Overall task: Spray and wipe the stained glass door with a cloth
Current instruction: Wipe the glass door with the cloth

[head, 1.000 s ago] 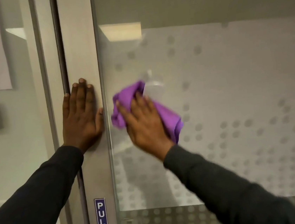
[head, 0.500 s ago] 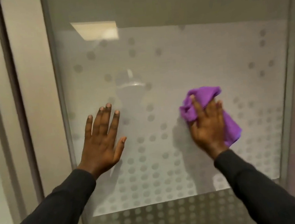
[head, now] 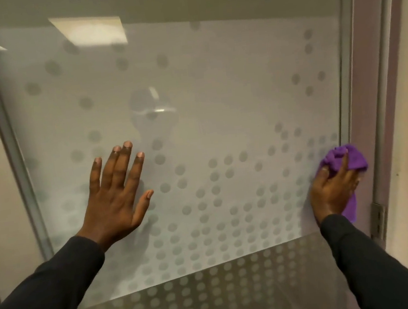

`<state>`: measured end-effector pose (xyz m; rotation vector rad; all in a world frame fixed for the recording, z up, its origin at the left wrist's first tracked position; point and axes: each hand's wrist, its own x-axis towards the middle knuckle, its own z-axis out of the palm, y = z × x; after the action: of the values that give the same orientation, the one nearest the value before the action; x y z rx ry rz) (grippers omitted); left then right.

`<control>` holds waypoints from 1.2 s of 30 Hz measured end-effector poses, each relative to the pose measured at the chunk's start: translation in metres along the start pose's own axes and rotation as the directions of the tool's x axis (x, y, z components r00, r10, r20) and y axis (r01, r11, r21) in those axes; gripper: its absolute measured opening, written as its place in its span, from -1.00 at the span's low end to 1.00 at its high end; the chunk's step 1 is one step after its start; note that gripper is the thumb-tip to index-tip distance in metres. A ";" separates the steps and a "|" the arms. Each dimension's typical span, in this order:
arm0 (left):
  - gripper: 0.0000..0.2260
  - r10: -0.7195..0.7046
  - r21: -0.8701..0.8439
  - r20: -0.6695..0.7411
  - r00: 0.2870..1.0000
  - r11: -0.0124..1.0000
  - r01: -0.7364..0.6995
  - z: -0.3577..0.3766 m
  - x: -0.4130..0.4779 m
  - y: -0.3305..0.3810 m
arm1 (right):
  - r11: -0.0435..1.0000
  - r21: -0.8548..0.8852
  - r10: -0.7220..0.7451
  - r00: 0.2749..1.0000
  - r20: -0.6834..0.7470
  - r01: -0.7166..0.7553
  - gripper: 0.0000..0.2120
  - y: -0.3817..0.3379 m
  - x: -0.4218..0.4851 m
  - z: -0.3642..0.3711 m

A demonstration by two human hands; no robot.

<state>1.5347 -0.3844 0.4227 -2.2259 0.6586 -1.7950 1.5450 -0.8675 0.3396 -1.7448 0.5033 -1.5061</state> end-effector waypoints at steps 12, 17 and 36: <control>-0.33 -0.077 0.017 0.058 0.995 0.997 0.076 -0.016 -0.038 -0.040 | 0.990 0.070 0.128 0.991 -0.028 -0.126 -0.34 -0.096 -0.107 0.046; -0.32 -0.132 0.029 0.059 0.990 0.991 0.130 -0.024 -0.062 -0.067 | 0.988 0.057 -0.141 0.990 0.005 0.140 -0.30 -0.186 -0.126 0.066; -0.31 -0.250 0.023 0.201 0.947 0.968 0.250 -0.043 -0.172 -0.095 | 0.192 0.360 -0.943 0.070 0.326 0.913 -0.42 -0.240 -0.330 0.093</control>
<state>1.4859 -0.2169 0.3239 -2.5475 0.3506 -1.6368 1.5168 -0.4519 0.3027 -2.4296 -1.2869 -1.6272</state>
